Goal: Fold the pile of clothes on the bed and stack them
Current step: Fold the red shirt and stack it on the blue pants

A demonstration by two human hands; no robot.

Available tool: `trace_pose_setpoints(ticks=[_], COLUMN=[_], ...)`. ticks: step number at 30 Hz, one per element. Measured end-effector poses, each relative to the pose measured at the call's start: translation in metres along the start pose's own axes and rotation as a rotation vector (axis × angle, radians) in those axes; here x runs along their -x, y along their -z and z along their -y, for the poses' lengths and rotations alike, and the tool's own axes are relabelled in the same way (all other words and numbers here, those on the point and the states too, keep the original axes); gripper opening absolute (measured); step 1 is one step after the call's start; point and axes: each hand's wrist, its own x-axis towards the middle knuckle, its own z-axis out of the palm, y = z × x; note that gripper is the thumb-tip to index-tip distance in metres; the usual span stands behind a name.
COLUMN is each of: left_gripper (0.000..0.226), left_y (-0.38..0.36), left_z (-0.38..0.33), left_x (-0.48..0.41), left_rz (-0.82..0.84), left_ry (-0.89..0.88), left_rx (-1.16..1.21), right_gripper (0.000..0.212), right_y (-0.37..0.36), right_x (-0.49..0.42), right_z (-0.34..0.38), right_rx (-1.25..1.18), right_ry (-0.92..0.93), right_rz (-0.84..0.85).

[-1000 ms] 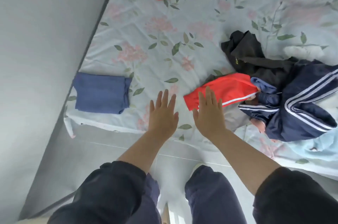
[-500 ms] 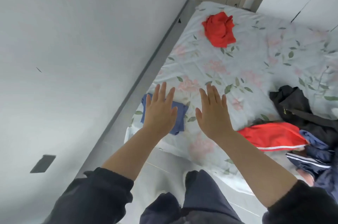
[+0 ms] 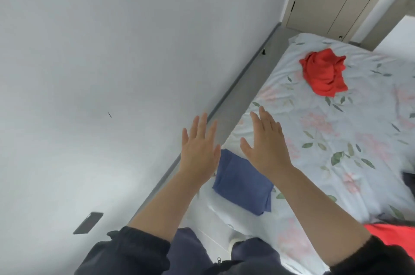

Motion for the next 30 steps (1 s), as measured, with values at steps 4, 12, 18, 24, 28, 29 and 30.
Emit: trace_pose_setpoints(ticks=[4,12,18,24,28,29,30], left_gripper=[0.061,0.061,0.062,0.062,0.063,0.063,0.062], left_y=[0.006,0.045,0.062,0.046,0.023,0.017,0.011], left_z=[0.071,0.192,0.184,0.131,0.092,0.079,0.065], left_x=[-0.032,-0.120,-0.197,-0.274,-0.339,-0.358,-0.377], left_rz=[0.022,0.049,0.036,0.062,0.111,0.130,0.152], left_ry=[-0.013,-0.238,-0.251,-0.391,-0.477,-0.501,-0.536], left_rx=[0.011,-0.081,0.065,0.078,0.028,0.026,0.021], right_gripper=[0.073,0.076,0.073,0.070,0.068,0.068,0.068], right_y=[-0.020,-0.034,-0.016,-0.008,-0.021,-0.024,-0.026], right_x=[-0.048,-0.145,-0.171,-0.202,-0.239,-0.251,-0.262], right_z=[0.044,0.130,0.124,0.077,0.035,0.021,0.005], right_rx=[0.019,0.001,0.034,0.023,-0.008,-0.021,-0.036], right_ry=[-0.040,-0.230,-0.354,-0.497,-0.592,-0.620,-0.649], right_rz=[0.034,-0.042,-0.127,-0.228,-0.261,-0.259,-0.256])
